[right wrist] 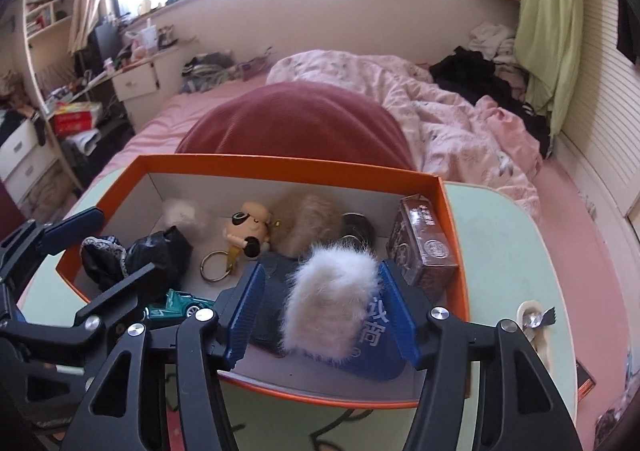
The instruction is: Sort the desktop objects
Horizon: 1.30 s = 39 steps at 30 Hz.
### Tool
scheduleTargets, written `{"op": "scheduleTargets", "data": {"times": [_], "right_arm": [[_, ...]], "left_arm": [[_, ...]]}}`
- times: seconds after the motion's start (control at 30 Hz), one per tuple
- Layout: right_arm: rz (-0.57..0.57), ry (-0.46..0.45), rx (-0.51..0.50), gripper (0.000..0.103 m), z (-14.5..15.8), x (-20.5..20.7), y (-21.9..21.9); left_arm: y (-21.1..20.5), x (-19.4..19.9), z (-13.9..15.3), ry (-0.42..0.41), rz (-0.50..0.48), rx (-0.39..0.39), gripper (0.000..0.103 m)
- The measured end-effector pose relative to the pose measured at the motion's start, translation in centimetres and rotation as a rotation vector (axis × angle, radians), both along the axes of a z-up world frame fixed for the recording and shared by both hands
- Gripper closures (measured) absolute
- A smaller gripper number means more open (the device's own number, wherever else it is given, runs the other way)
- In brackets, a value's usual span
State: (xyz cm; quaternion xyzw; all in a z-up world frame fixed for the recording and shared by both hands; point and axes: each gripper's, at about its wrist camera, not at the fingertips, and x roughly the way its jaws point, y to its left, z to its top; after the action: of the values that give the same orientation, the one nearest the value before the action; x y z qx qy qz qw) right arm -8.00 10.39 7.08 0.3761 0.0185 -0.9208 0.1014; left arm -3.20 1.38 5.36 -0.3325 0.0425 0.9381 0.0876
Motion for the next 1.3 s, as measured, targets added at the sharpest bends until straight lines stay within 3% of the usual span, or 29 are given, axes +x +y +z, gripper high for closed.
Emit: {"op": "scheduleTargets", "data": {"times": [0.17,0.3,0.33,0.4,0.43,0.63,0.73,0.8,0.87,0.9,1.3], "right_arm": [[-0.014,0.031,-0.017,0.044,0.0,0.3,-0.3],[-0.016,0.135,-0.135,0.044,1.3,3.2,0.8],[-0.019,0.172,-0.138,0.042,1.8,4.3,1.0],[-0.032,0.205,-0.105,0.027,2.3,6.8,1.1],[-0.036,0.191,-0.089,0.018,2.1,7.7,1.0],[-0.062,0.032,-0.010,0.017,-1.2,10.8,1.7],[-0.039,-0.080,-0.056,0.007,-2.9,10.0,2.2],[-0.063,-0.093,-0.043,0.000,-3.8,9.3,2.6],[-0.076,-0.072,0.024,0.000,-4.3,9.3,2.2],[-0.075,-0.065,0.033,0.000,-4.5,9.3,2.2],[-0.068,-0.023,0.027,0.000,-4.6,9.6,2.5]], "left_arm": [[-0.9,-0.6,-0.2,0.018,-0.033,0.021,0.021],[-2.0,1.0,0.6,0.063,-0.012,0.111,0.021],[-2.2,2.1,1.2,0.086,-0.012,0.127,0.020],[-2.4,3.8,1.9,0.090,-0.017,0.151,0.020],[-2.4,4.8,1.9,0.068,-0.023,0.171,0.018],[-0.8,7.1,-2.5,-0.152,-0.046,0.169,0.015],[-0.6,6.2,-4.1,-0.223,-0.017,0.151,0.015],[-0.6,5.8,-4.5,-0.201,0.030,0.095,0.013],[0.1,5.4,-5.4,-0.178,0.099,-0.028,0.001],[0.0,5.3,-5.6,-0.149,0.121,-0.029,0.000],[-1.0,4.1,-5.9,-0.185,0.122,-0.003,0.000]]}}
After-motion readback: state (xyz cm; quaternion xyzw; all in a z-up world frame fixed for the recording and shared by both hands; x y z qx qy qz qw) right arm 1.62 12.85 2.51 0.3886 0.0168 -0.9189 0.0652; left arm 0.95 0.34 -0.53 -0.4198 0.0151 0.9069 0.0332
